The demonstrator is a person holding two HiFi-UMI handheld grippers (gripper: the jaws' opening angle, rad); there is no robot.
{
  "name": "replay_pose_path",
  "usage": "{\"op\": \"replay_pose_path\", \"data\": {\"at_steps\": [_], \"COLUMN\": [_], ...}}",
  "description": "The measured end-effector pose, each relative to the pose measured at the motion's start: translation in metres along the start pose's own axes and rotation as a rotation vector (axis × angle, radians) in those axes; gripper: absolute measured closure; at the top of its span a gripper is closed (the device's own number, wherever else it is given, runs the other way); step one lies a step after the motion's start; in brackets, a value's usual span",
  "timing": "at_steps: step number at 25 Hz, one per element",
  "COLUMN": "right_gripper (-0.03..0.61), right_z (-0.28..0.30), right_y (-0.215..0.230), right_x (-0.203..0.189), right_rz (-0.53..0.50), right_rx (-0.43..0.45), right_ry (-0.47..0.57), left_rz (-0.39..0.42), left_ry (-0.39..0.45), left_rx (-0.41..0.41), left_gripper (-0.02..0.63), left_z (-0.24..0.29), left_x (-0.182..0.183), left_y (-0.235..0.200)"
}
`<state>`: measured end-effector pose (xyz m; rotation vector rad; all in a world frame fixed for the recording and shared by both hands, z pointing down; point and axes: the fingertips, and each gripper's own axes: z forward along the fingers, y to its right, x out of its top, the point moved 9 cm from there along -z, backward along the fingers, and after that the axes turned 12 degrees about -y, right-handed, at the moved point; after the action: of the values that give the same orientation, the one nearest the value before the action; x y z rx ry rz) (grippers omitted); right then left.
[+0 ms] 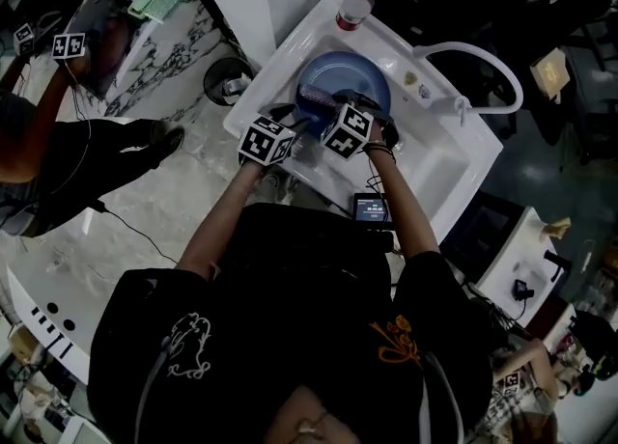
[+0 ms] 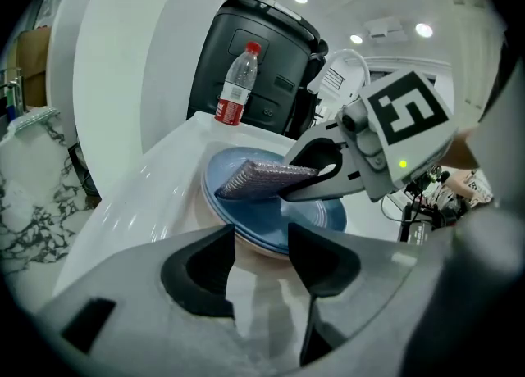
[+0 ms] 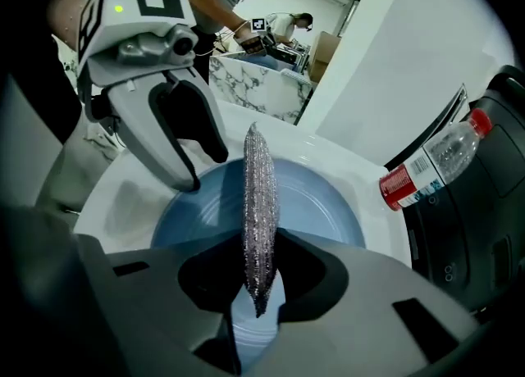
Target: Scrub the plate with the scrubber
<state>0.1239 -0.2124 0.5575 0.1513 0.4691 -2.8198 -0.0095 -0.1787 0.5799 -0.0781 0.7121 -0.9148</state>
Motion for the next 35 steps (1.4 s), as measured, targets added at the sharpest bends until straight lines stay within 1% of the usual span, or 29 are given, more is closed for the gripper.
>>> {"op": "replay_pose_path", "data": {"at_steps": [4, 9, 13, 18, 20, 23, 28, 31, 35], "right_gripper": [0.499, 0.499, 0.499, 0.499, 0.499, 0.499, 0.499, 0.499, 0.499], "right_z": [-0.007, -0.019, -0.022, -0.022, -0.021, -0.02, -0.013, -0.006, 0.002], "right_y": [-0.011, -0.023, -0.027, -0.024, -0.015, 0.004, 0.041, 0.063, 0.087], "right_x": [-0.002, -0.006, -0.014, -0.012, -0.011, -0.016, -0.027, -0.03, -0.024], "right_rz": [-0.044, -0.109, -0.171, -0.201, -0.18, -0.11, -0.019, 0.0, 0.036], "right_rx": [0.033, 0.099, 0.153, 0.194, 0.192, 0.153, 0.022, -0.057, -0.137], "right_ry": [-0.008, -0.011, -0.037, -0.06, -0.056, -0.053, -0.094, -0.133, -0.137], "left_rz": [0.006, 0.016, 0.019, 0.037, 0.038, 0.039, 0.042, 0.046, 0.046], "left_ry": [-0.002, -0.002, -0.002, 0.0, 0.003, 0.006, 0.006, 0.006, 0.002], "left_rx": [-0.004, -0.009, -0.009, -0.006, -0.005, -0.006, -0.001, 0.001, 0.007], "left_gripper": [0.408, 0.408, 0.408, 0.408, 0.408, 0.408, 0.408, 0.408, 0.408], "left_z": [-0.001, -0.002, -0.001, -0.002, -0.002, -0.001, -0.003, -0.004, -0.005], "left_x": [0.0, 0.0, 0.0, -0.001, -0.001, -0.001, -0.002, -0.004, -0.006], "left_y": [-0.001, -0.001, -0.001, -0.003, -0.003, -0.001, -0.001, -0.001, -0.002]}}
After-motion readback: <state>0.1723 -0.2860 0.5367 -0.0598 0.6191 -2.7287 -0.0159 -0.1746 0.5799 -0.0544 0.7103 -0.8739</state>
